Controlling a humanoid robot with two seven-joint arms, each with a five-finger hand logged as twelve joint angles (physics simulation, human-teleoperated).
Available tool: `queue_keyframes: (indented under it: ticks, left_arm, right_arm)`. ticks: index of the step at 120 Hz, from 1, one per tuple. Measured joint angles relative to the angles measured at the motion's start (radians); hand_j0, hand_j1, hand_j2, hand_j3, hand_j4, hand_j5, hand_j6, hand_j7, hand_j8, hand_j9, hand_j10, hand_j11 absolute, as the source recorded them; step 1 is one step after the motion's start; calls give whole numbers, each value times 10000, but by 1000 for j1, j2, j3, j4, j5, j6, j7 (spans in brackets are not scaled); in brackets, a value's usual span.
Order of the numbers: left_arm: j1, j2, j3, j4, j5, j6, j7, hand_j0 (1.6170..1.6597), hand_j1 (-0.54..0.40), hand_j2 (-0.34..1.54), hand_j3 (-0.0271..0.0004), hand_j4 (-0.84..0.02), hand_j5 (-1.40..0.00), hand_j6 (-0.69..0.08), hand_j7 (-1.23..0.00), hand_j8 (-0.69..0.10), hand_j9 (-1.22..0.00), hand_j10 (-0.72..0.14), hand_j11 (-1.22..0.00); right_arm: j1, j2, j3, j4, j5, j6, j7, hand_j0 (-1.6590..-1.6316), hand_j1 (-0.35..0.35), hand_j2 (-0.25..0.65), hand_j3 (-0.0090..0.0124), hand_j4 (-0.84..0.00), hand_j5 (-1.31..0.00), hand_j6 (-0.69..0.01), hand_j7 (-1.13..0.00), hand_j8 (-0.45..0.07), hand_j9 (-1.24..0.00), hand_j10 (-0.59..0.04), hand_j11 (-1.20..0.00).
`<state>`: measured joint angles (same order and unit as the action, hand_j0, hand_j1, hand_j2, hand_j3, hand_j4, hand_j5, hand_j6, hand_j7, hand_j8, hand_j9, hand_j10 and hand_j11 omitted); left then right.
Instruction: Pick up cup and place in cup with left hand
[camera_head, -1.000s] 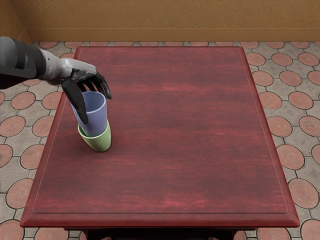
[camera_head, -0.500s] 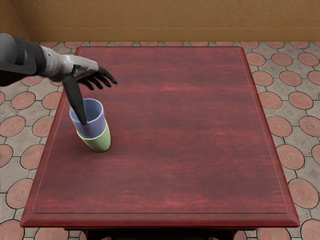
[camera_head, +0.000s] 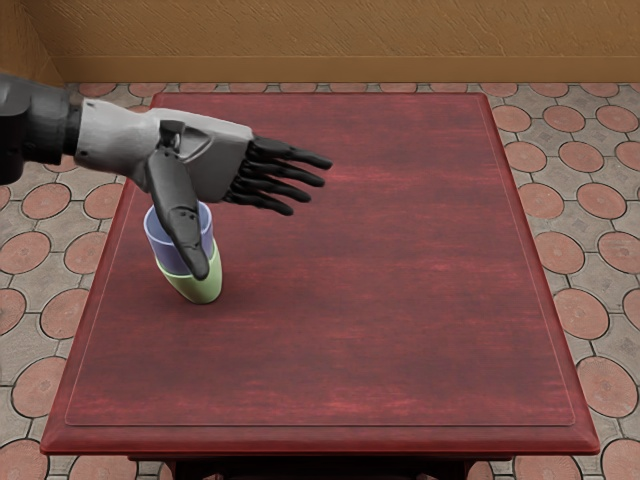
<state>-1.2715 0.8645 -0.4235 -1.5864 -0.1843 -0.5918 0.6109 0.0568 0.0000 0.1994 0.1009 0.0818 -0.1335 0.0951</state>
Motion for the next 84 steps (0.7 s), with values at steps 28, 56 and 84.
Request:
queue_keyframes:
  ticks: [28,56,84]
  left_arm:
    - [205,138,-104,62,-181,-17,0,16581,3365,26,0,-105,-139,-101,-139,-99,-139,-101,-139]
    - [264,321,-116,82,-201,-20,0,16581,3419,5,0,-36,-71,-31,-72,-34,-72,-41,-72]
    - [276,392,-114,85,-202,-20,0,16581,3435,-5,0,-8,-48,-4,-49,-9,-50,-19,-50]
  right_arm:
    - [0,0,0,0,0,0,0,-16581,-3491,1,0,-5,-1,-7,0,-5,-1,-3,0]
    - [0,0,0,0,0,0,0,-16581,-3491,1,0,-3,-1,-5,0,-3,0,-2,0]
    - [0,0,0,0,0,0,0,-16581,-3491,1,0,-3,-1,-5,0,-4,0,-2,0]
